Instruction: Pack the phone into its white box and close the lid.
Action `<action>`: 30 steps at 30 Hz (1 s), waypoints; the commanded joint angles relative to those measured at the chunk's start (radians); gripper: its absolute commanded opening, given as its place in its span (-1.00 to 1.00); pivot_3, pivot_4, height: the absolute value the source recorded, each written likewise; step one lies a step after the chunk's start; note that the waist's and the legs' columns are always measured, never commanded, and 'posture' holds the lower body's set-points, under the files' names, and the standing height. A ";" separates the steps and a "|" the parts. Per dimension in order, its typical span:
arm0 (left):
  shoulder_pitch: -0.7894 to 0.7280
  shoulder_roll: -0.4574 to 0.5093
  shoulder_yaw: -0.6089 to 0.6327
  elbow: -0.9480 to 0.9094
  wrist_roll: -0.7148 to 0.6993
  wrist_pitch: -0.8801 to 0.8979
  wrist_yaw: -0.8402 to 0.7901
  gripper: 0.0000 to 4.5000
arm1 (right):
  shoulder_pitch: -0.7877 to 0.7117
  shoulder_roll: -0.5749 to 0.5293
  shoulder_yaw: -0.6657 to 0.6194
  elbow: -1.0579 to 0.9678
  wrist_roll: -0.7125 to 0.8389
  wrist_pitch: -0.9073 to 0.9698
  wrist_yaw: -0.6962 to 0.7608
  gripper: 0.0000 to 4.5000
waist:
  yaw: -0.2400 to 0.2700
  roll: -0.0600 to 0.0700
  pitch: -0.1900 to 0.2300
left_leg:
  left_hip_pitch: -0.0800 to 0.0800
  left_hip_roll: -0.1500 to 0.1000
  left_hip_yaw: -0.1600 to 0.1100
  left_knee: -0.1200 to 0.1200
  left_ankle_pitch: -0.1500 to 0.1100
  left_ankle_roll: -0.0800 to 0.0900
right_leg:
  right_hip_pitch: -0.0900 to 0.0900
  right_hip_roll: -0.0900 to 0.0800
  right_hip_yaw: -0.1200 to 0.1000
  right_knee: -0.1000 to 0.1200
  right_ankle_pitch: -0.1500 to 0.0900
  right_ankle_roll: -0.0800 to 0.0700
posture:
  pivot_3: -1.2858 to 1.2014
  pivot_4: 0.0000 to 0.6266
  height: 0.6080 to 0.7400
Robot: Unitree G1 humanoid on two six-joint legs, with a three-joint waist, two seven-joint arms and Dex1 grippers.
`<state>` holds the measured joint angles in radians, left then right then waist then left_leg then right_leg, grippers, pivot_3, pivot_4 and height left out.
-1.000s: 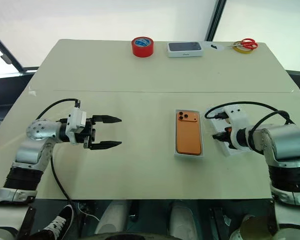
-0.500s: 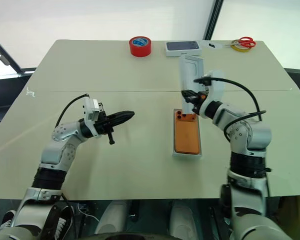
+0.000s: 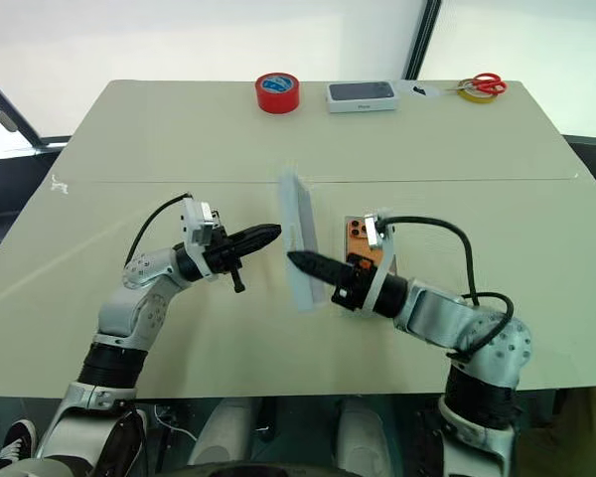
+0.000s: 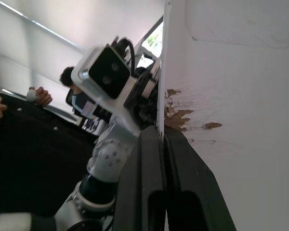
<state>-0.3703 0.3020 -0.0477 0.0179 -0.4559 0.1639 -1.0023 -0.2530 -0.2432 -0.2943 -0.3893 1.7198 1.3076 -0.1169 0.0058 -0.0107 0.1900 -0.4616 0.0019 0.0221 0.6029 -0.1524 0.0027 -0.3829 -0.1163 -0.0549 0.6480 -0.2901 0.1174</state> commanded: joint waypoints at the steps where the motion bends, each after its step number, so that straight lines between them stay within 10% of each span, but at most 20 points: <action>1: 0.015 0.002 -0.012 -0.058 -0.021 0.000 -0.016 -0.97 | 0.015 -0.056 0.096 0.026 0.192 -0.148 -0.129 -1.00 | -0.003 0.000 0.000 | 0.000 0.000 0.000 0.000 0.000 0.000 | 0.000 0.000 0.000 0.000 0.000 -0.001 | 0.03 -0.52 1.00; 15: 0.071 -0.060 -0.110 0.025 0.071 -0.053 0.008 -0.99 | 0.018 -0.254 0.131 0.205 0.073 -0.262 -0.005 -0.87 | 0.007 0.000 0.000 | -0.002 0.001 0.001 0.005 -0.002 0.004 | 0.001 0.001 0.000 -0.001 -0.001 -0.001 | 0.03 -0.52 1.00; 20: 0.030 -0.159 -0.170 0.153 0.124 -0.101 0.030 -1.00 | -0.010 -0.483 0.142 0.250 -0.255 -0.271 0.359 0.11 | 0.013 0.002 -0.001 | -0.002 0.000 0.002 0.007 -0.003 0.005 | 0.002 0.000 0.000 -0.002 -0.001 -0.002 | 0.03 -0.52 1.00; 24: -0.036 -0.260 -0.199 0.191 0.132 -0.104 0.056 -1.00 | -0.027 -0.687 0.188 0.392 -0.619 -0.470 0.666 0.11 | 0.022 0.002 -0.002 | -0.002 -0.001 0.002 0.011 -0.005 0.008 | 0.003 -0.001 0.000 -0.005 -0.001 -0.002 | 0.03 -0.52 1.00; 30: -0.074 -0.268 -0.187 0.214 0.139 -0.098 0.047 -1.00 | -0.071 -0.660 0.190 0.447 -0.906 -0.673 0.721 0.11 | 0.020 0.004 -0.002 | -0.002 -0.001 0.004 0.010 -0.007 0.011 | 0.006 0.000 0.001 -0.013 0.001 0.002 | 0.03 -0.52 1.00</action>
<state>-0.4454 0.0223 -0.2461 0.2331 -0.3152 0.0782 -0.9480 -0.3048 -0.9171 -0.0991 0.0989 0.8966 0.7178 0.5820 0.0254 -0.0071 0.1881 -0.4639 0.0013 0.0258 0.6122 -0.1597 0.0138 -0.3771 -0.1160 -0.0541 0.6355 -0.2891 0.1198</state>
